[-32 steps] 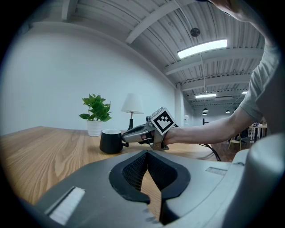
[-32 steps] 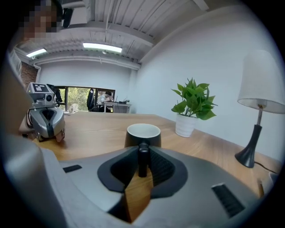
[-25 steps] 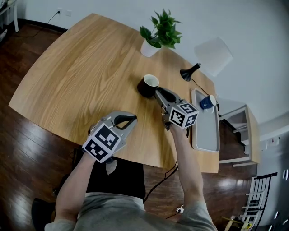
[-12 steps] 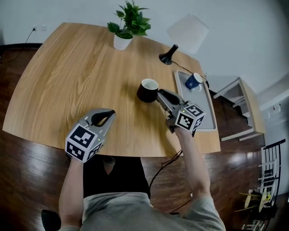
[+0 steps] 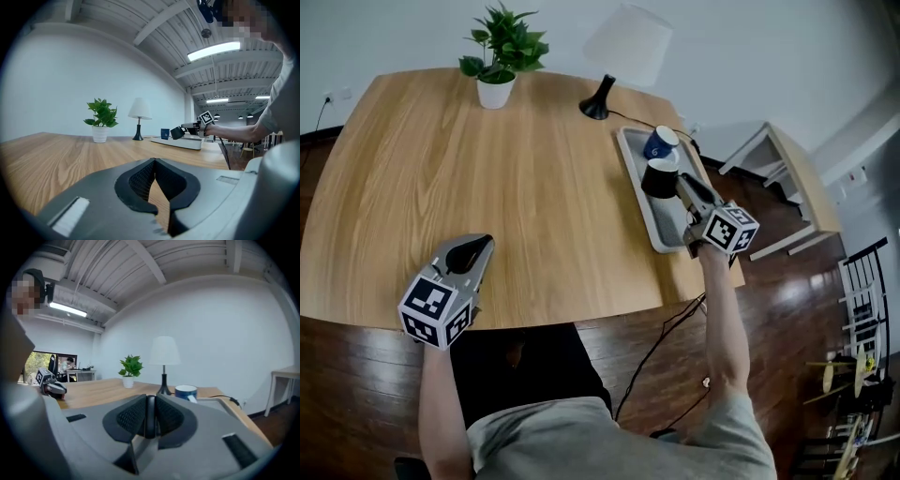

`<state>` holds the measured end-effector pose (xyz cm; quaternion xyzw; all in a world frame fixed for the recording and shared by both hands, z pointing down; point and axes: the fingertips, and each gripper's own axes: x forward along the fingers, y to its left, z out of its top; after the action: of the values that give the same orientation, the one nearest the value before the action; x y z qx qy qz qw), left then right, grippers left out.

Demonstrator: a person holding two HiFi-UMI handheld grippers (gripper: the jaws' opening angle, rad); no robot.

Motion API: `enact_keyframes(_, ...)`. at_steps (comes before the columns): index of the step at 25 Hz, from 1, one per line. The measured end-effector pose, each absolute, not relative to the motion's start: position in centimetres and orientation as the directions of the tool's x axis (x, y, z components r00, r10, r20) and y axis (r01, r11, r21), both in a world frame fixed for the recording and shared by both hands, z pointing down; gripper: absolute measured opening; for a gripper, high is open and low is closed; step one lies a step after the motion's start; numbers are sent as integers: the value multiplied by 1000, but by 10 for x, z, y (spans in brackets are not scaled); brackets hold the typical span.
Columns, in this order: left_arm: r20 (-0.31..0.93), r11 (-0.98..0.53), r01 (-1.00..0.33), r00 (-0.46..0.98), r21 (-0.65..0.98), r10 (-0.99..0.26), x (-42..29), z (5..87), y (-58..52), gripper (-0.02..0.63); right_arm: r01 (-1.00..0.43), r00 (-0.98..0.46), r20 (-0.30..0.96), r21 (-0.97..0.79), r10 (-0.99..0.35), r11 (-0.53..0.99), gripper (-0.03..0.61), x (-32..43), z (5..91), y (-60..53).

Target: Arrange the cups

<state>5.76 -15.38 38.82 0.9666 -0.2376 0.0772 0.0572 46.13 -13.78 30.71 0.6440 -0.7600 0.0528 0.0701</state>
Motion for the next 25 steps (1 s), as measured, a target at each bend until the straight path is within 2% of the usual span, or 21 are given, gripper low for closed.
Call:
enact_keyframes(5,176,-878,-473,873,76,-455,59,388,-154,9,-991,-124,212,21,-969,131,83,506,323,-133)
enact_keyframes(11,175,-876,-477,871,76,-459,59,387,-153,9,-978,-165,289,76,-943,194,83,512,338,-126)
enact_keyframes(20,174,-877,-475,872,75,-458,60,386,-154,9,-960,-224,458,50,-860,276,78,530,369,-107)
enact_keyframes(25,175,-874,-480,869,74,-463,60,386,-155,9,-967,-160,449,107,-879,231,94,535,372,-109)
